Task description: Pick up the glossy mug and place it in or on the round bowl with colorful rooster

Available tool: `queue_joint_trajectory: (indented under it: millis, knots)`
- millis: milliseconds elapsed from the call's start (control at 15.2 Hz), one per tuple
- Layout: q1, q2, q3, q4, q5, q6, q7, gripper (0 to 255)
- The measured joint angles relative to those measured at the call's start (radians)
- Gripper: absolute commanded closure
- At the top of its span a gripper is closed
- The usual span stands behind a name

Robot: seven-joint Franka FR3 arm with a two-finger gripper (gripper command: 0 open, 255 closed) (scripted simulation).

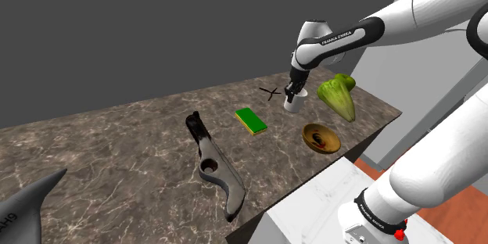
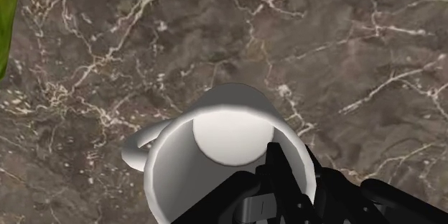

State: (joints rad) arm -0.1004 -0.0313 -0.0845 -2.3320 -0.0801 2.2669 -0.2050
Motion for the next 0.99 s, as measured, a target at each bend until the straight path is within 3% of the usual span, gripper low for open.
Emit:
queue_joint_trajectory:
  millis: [264,990]
  knots:
    - [0.001,-0.010,0.001,0.004,0.000,-0.015,0.001,255]
    - [0.002,-0.082,0.003,0.081,0.001,-0.163,-0.005,255]
